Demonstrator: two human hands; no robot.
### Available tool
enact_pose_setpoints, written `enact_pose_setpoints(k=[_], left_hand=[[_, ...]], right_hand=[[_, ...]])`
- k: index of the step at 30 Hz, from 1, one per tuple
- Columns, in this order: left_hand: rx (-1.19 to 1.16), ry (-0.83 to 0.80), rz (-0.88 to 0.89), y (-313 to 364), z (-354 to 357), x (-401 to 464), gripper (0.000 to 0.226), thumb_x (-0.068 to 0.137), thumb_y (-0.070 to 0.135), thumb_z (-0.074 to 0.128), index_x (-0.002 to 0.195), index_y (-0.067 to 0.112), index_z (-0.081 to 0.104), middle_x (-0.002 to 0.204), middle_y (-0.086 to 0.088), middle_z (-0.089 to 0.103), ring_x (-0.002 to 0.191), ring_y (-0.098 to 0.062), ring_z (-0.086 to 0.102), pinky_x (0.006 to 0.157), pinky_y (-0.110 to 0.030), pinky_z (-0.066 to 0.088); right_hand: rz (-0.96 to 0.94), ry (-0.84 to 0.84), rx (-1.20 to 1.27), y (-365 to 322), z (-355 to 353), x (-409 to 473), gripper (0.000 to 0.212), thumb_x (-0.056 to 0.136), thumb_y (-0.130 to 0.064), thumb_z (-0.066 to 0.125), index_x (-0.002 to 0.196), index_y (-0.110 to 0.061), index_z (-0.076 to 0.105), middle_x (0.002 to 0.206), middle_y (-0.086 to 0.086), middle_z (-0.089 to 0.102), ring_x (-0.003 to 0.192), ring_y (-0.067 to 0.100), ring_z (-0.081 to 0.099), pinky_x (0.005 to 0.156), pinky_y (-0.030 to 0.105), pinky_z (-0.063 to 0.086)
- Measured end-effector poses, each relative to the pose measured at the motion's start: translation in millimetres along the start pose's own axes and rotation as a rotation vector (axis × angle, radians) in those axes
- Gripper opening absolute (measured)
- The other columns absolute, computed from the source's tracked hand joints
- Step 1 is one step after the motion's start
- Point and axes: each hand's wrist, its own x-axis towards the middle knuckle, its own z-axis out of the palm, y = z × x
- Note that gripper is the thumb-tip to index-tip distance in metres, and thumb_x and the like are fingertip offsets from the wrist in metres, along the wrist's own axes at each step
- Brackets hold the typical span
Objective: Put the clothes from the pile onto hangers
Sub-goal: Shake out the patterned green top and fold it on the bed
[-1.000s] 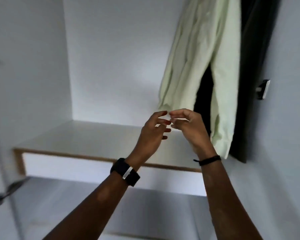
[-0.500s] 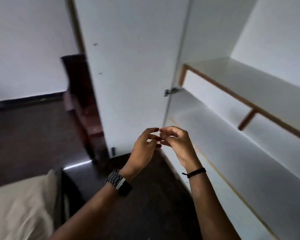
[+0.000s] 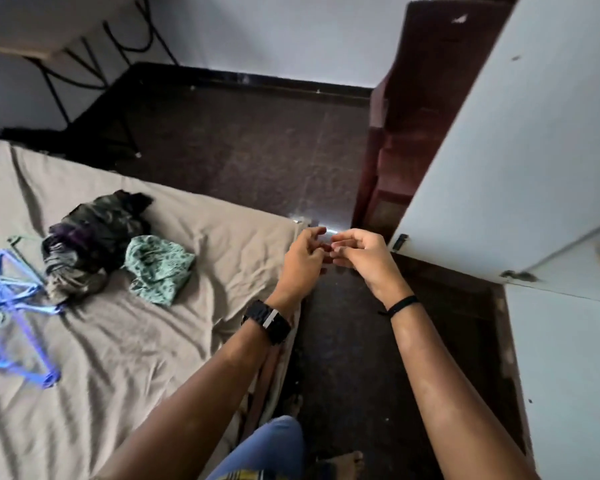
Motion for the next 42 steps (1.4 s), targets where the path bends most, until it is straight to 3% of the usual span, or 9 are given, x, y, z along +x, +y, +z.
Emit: enact_pose_setpoints(k=[4, 13, 16, 21, 25, 27, 32, 38, 42], left_hand=[[-0.067, 0.079, -0.059, -35, -53, 23, 0.035, 0.095, -0.007, 0.037, 0.124, 0.009, 0.047, 0.088, -0.001, 0.060, 0.071, -0.006, 0.061, 0.059, -0.014, 0.049], [-0.088, 0.246, -0.184, -157, -174, 111, 0.040, 0.092, -0.009, 0.037, 0.123, 0.013, 0.050, 0.093, -0.006, 0.059, 0.081, -0.019, 0.062, 0.067, -0.027, 0.052], [0.046, 0.313, -0.152, -198, -211, 138, 0.042, 0.090, -0.008, 0.041, 0.121, 0.019, 0.050, 0.092, -0.002, 0.062, 0.086, -0.019, 0.063, 0.075, -0.030, 0.051], [0.397, 0.465, -0.030, -275, -286, 179, 0.044, 0.089, -0.005, 0.047, 0.131, 0.008, 0.049, 0.113, -0.010, 0.061, 0.100, -0.017, 0.056, 0.091, -0.027, 0.044], [0.652, 0.579, 0.034, -334, -371, 208, 0.047, 0.089, 0.005, 0.053, 0.135, 0.016, 0.048, 0.126, -0.009, 0.051, 0.115, -0.023, 0.047, 0.098, -0.035, 0.036], [0.744, 0.601, 0.117, -361, -421, 222, 0.049, 0.089, 0.009, 0.055, 0.136, 0.019, 0.048, 0.128, -0.006, 0.048, 0.116, -0.021, 0.044, 0.102, -0.035, 0.035], [0.657, 0.496, 0.410, -434, -510, 245, 0.041, 0.096, 0.016, 0.049, 0.136, 0.011, 0.047, 0.128, 0.004, 0.044, 0.117, 0.002, 0.039, 0.103, -0.004, 0.025], [0.524, 0.563, 0.612, -487, -519, 256, 0.038, 0.096, 0.022, 0.040, 0.134, 0.013, 0.039, 0.128, -0.013, 0.047, 0.124, -0.016, 0.039, 0.111, -0.022, 0.025], [0.374, 0.696, 0.559, -486, -520, 254, 0.048, 0.094, 0.037, 0.047, 0.133, 0.013, 0.036, 0.128, -0.020, 0.040, 0.123, -0.027, 0.035, 0.111, -0.031, 0.023]], right_hand=[[0.042, -0.042, -0.068, 25, 62, 41, 0.024, 0.087, 0.007, 0.057, 0.085, -0.015, 0.066, 0.080, 0.004, 0.068, 0.075, 0.014, 0.069, 0.069, 0.025, 0.056], [0.140, -0.189, -0.201, 105, 205, 150, 0.019, 0.088, 0.006, 0.057, 0.097, -0.008, 0.066, 0.088, 0.008, 0.067, 0.082, 0.020, 0.067, 0.073, 0.029, 0.058], [0.101, -0.262, -0.277, 134, 249, 186, 0.018, 0.088, 0.003, 0.059, 0.096, -0.010, 0.067, 0.086, 0.007, 0.067, 0.080, 0.020, 0.065, 0.075, 0.034, 0.058], [-0.031, -0.377, -0.403, 186, 329, 246, 0.022, 0.086, -0.001, 0.056, 0.094, -0.017, 0.068, 0.084, 0.004, 0.067, 0.078, 0.018, 0.063, 0.079, 0.036, 0.057], [-0.180, -0.484, -0.519, 227, 408, 282, 0.031, 0.083, 0.002, 0.054, 0.104, -0.016, 0.068, 0.097, 0.006, 0.067, 0.087, 0.017, 0.063, 0.078, 0.017, 0.047], [-0.265, -0.496, -0.559, 243, 450, 295, 0.032, 0.084, 0.001, 0.057, 0.109, -0.016, 0.068, 0.107, 0.007, 0.066, 0.095, 0.021, 0.062, 0.081, 0.018, 0.045], [-0.419, -0.340, -0.794, 266, 516, 319, 0.042, 0.087, -0.010, 0.053, 0.125, -0.027, 0.057, 0.121, 0.003, 0.055, 0.111, 0.023, 0.053, 0.089, 0.025, 0.038], [-0.229, -0.299, -1.013, 265, 546, 316, 0.061, 0.084, -0.033, 0.058, 0.141, -0.039, 0.037, 0.137, 0.004, 0.037, 0.128, 0.027, 0.038, 0.108, 0.034, 0.031], [-0.135, -0.368, -1.191, 241, 558, 300, 0.062, 0.083, -0.037, 0.062, 0.141, -0.028, 0.040, 0.135, 0.007, 0.044, 0.130, 0.026, 0.042, 0.102, 0.030, 0.036]])
